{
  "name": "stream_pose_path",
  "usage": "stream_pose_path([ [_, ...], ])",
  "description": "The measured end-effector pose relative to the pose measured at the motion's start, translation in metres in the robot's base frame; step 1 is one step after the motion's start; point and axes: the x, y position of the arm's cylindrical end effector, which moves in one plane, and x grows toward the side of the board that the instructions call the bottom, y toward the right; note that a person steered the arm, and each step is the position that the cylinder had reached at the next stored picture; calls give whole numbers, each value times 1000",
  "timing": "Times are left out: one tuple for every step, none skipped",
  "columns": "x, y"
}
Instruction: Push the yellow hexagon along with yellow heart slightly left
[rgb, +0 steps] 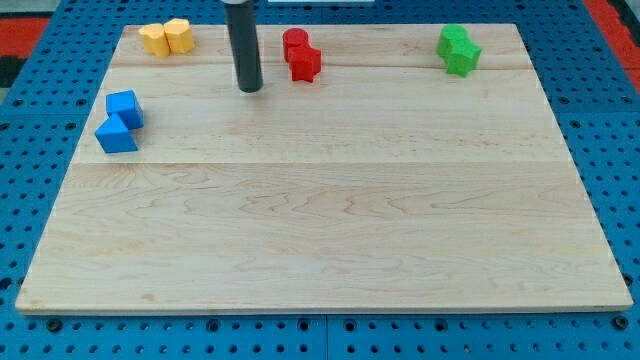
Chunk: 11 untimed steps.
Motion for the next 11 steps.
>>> stream_pose_path([
  [-24,-12],
  [-58,-12],
  [-98,-16],
  [-114,-21],
  [-114,-24],
  [-114,-31],
  [-114,-46],
  [-114,-63],
  [-114,-83],
  [-115,-116],
  [-114,-143],
])
